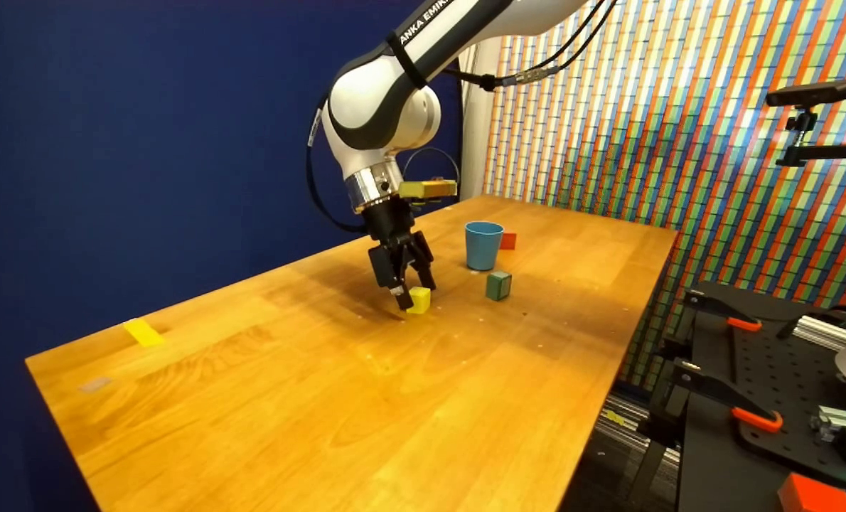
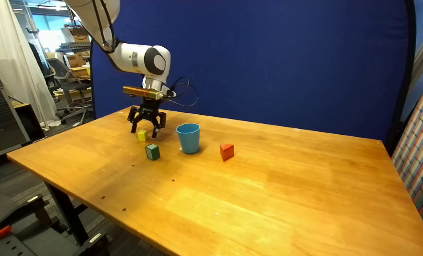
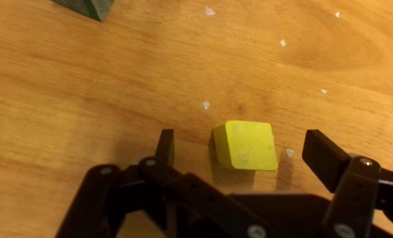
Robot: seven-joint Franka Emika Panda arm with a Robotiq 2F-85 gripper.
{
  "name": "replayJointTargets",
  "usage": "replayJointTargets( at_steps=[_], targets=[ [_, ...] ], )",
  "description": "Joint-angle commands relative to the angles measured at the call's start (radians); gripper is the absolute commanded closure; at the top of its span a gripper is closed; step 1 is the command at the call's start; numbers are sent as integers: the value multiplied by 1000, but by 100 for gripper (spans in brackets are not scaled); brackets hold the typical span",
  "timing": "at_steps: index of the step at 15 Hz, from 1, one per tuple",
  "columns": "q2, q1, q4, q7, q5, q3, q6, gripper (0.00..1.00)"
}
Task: Put the yellow block in the cup
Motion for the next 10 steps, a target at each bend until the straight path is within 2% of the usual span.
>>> replayJointTargets(
  at_steps=[1,5,9,10],
  targets=[
    [29,17,45,34,-15,-3,-4,26],
    [12,15,28,70,-25,-17,3,58],
    [-145,-50,-97,115,-1,-54,97,89],
    [-175,-64,-118,123,5,-62,125,89]
  ],
)
